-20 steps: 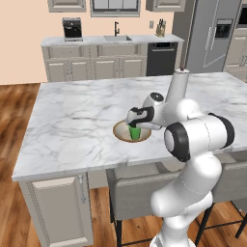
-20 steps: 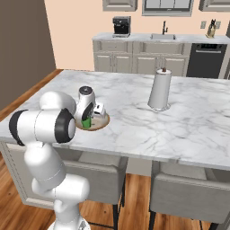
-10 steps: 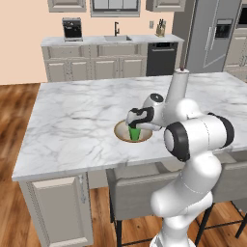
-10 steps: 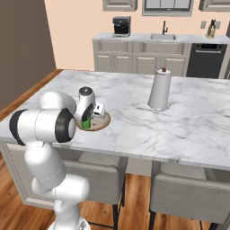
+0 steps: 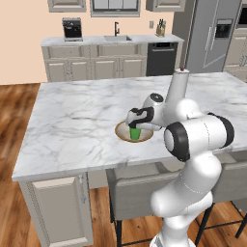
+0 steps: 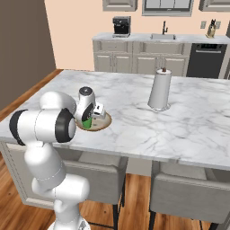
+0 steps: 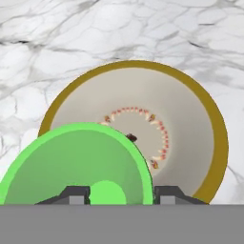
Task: Place the cup inside the bowl on the dining table and move the bowl to any counter.
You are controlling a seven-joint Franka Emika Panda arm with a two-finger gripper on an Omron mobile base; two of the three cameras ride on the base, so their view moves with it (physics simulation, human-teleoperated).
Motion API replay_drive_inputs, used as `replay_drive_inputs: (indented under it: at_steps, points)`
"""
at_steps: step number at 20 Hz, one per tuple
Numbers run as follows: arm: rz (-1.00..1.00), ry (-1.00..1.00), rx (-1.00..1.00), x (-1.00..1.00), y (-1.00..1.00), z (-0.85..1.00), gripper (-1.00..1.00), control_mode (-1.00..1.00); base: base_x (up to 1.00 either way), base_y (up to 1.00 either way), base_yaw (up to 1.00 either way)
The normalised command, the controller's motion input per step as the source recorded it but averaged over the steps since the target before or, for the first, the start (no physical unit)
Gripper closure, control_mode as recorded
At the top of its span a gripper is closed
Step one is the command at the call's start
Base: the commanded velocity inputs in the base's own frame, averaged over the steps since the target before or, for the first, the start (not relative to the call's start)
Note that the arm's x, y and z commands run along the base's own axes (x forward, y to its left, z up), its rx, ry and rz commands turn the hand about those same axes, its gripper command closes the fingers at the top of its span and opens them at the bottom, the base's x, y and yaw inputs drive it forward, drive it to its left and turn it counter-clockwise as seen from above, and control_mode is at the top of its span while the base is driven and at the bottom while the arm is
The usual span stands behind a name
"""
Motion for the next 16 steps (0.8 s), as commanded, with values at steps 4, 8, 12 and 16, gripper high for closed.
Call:
replay_drive_inputs:
  at_steps: [4,8,12,16]
  points:
    - [0.0,0.0,0.0,0.0,0.0,0.0,-1.0,-1.0,0.0,0.0,0.0]
    - [0.0,-0.04,0.0,0.0,-0.04,0.0,-1.0,-1.0,0.0,0.0,0.0]
    - [0.0,-0.07,0.0,-0.03,-0.02,0.05,-1.0,-1.0,0.0,0.0,0.0]
    - [0.0,-0.08,0.0,-0.11,0.0,0.1,-1.0,-1.0,0.0,0.0,0.0]
